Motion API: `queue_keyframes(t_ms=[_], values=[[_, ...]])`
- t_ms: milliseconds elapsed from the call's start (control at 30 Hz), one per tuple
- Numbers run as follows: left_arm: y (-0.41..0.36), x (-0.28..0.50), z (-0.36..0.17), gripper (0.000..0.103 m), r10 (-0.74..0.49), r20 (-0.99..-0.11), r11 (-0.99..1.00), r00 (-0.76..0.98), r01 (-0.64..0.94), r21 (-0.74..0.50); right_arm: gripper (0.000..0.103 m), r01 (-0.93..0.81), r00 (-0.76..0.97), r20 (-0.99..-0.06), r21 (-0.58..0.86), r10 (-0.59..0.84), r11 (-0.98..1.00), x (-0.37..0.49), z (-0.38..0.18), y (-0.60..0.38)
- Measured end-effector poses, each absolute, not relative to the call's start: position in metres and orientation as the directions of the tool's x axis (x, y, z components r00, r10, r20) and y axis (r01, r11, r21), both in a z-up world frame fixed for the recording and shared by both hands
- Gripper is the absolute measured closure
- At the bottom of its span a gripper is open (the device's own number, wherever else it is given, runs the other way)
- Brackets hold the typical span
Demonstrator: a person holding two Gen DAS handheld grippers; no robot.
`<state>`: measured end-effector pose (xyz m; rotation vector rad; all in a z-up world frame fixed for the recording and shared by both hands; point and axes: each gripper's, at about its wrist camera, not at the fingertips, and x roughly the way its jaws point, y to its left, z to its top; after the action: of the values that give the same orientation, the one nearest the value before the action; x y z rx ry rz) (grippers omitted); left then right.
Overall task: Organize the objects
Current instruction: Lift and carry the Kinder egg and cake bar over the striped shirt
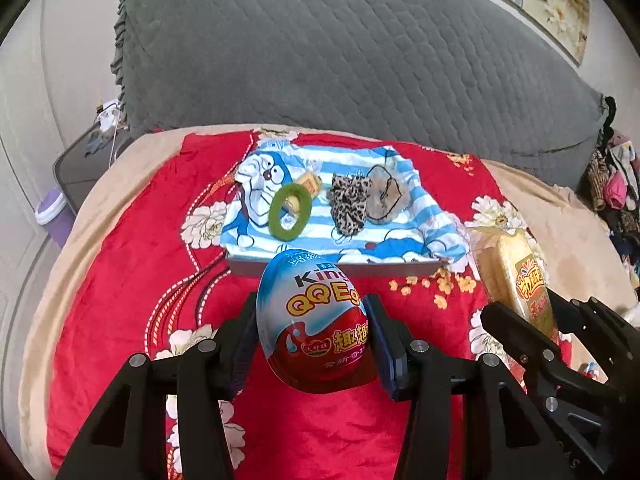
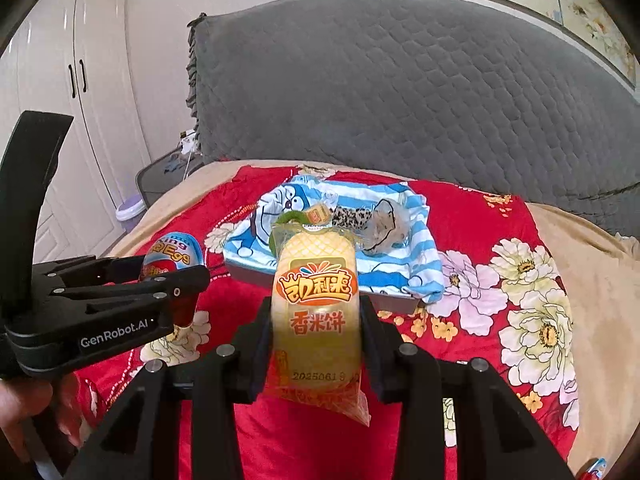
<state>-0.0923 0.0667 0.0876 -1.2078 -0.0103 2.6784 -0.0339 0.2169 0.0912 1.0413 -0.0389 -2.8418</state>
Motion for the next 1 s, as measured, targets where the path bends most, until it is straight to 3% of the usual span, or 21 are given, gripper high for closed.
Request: queue_keyframes(t_ms=[1000], values=[[0.080,-0.138,0.098,0.051,0.212,-0.721,-0.973,-0.660,-0.214,-0.090,0.063,0.067,-0.774,-0.625,0.083,-0.104,-0.994,-0.068,0.106,0.232]])
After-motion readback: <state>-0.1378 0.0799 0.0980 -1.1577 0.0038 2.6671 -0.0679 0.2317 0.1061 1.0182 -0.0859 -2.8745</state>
